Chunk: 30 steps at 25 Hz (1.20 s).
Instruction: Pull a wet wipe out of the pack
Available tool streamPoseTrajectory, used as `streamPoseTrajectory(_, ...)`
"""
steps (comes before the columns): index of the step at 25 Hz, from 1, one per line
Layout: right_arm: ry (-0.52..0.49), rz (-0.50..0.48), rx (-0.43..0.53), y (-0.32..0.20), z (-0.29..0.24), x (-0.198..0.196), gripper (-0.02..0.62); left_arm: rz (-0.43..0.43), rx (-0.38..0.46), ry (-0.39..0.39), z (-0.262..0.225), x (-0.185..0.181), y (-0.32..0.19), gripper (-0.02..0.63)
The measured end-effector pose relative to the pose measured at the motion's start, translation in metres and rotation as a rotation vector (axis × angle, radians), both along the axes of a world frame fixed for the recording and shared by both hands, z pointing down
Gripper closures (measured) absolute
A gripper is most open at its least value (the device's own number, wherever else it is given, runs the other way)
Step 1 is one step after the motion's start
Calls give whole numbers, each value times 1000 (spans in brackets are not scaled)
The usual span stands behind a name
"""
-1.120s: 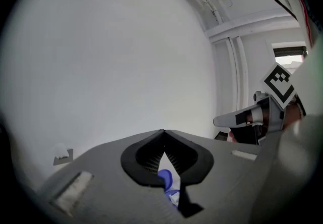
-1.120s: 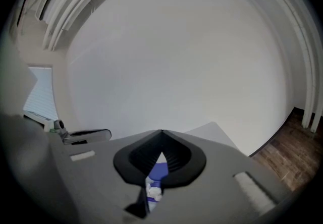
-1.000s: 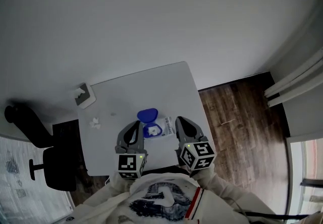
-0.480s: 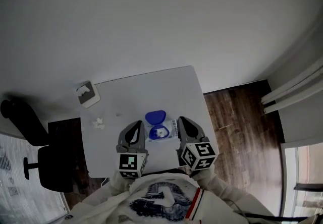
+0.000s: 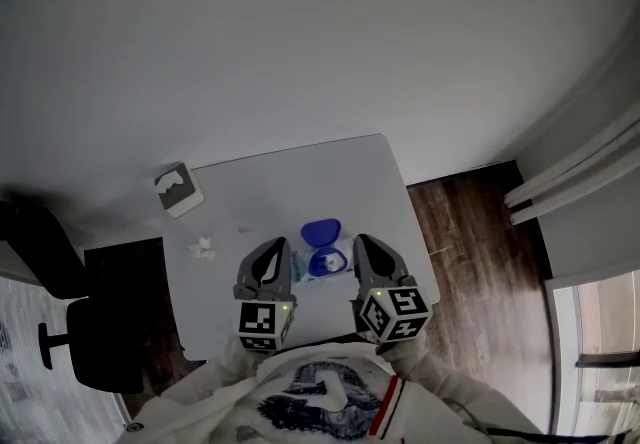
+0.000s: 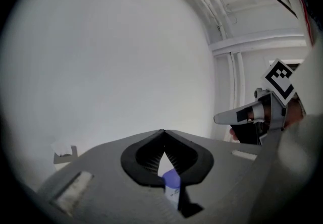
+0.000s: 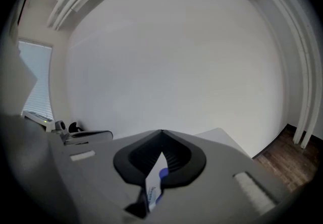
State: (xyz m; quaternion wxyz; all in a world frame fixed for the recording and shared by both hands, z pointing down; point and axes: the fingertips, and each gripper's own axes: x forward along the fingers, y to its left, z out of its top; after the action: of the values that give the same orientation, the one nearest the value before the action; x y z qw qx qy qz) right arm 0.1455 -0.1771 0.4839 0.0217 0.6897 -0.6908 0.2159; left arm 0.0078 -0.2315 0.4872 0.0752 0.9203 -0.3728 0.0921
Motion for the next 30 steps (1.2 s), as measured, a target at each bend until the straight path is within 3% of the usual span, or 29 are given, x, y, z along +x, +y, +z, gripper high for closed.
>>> streamPoseTrajectory(12, 20, -35, -7, -8, 3, 2, 589, -26, -25, -26, 17, -1, 3, 601)
streamPoseTrajectory(21, 41, -136, -68, -18, 23, 20, 589, -96, -54, -68, 29, 15, 6, 601)
streamPoseTrajectory(30, 59, -244, -146, -25, 53, 33, 508, -159, -43, -104, 28, 24, 3, 601)
